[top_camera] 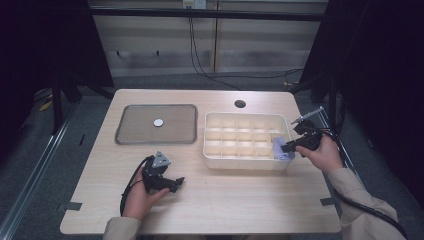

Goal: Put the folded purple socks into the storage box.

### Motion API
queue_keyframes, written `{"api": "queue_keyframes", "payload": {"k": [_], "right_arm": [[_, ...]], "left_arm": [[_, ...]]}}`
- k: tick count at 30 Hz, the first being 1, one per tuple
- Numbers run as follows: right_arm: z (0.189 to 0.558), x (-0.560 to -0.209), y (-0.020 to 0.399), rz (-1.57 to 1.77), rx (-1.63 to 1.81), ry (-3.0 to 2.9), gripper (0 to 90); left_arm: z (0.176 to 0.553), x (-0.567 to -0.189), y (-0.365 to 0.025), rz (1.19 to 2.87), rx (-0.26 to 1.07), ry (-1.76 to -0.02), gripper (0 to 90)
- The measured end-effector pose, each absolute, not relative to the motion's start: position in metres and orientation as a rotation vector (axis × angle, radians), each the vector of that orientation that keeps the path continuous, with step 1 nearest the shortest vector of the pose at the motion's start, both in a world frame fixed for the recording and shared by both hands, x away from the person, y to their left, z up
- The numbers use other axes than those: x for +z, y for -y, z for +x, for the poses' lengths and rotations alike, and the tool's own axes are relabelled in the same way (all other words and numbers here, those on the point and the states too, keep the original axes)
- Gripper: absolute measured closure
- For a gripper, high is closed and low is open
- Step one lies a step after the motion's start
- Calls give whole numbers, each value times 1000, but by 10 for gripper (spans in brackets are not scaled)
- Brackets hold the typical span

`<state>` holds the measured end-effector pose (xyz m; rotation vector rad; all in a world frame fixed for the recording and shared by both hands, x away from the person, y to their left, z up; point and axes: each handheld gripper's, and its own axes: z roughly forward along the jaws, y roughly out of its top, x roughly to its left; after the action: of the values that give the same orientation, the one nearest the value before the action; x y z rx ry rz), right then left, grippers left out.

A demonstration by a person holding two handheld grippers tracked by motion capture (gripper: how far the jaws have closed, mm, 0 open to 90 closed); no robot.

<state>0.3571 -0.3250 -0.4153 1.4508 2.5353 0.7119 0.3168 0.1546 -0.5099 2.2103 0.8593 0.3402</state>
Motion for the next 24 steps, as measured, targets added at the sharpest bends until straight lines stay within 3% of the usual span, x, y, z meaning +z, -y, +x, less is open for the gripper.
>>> {"api": "queue_keyframes", "payload": {"k": [24], "right_arm": [[357,-416,322,1432,667,-2543,723]], "left_arm": [[316,-510,-155,2206,340,-864,96]]}}
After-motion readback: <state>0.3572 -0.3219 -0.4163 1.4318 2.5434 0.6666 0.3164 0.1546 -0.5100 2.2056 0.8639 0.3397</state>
